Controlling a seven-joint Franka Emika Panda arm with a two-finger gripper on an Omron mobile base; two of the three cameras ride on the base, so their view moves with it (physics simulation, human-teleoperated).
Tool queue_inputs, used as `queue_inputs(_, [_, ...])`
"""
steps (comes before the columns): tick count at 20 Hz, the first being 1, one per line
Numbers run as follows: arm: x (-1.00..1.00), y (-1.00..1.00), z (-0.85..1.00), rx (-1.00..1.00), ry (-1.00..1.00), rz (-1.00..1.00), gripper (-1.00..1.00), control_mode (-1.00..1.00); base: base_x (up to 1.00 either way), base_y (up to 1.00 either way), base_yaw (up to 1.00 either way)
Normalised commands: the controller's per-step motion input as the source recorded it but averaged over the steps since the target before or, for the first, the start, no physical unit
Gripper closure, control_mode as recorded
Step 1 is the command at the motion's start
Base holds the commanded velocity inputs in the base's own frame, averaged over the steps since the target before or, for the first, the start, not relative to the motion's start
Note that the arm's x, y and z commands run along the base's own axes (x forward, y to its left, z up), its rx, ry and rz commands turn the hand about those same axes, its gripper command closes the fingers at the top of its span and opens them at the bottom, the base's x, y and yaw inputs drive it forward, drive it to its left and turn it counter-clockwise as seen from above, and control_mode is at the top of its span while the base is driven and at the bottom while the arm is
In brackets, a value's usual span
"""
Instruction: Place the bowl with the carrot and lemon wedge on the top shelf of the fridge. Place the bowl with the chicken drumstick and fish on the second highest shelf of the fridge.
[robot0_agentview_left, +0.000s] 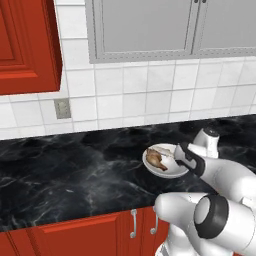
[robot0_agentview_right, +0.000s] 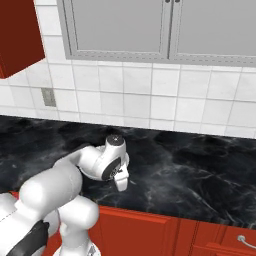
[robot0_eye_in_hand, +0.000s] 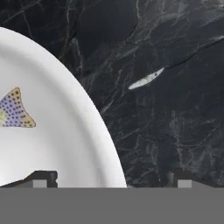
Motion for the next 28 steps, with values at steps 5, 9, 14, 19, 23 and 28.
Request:
queue_inputs(5, [0.22,0.00,-0.10,0.00,0.01,0.00,-1.00,-1.00,0.00,0.00,0.00])
queue_inputs(9, [0.02,0.00,-0.02,0.00,0.01,0.00,1.00,-1.00,0.00,0.00,0.00])
queue_inputs(14, [0.00,0.00,0.00,0.00,0.00,0.00,1.00,-1.00,0.00,0.00,0.00])
queue_inputs(19, [-0.08,0.00,0.22,0.00,-0.10,0.00,1.00,-1.00,0.00,0.00,0.00])
queue_inputs(23, [-0.20,0.00,0.51,0.00,-0.17,-0.02,1.00,-1.00,0.00,0.00,0.00])
queue_inputs(28, [-0.39,0.00,0.60,0.00,-0.17,-0.02,1.00,-1.00,0.00,0.00,0.00])
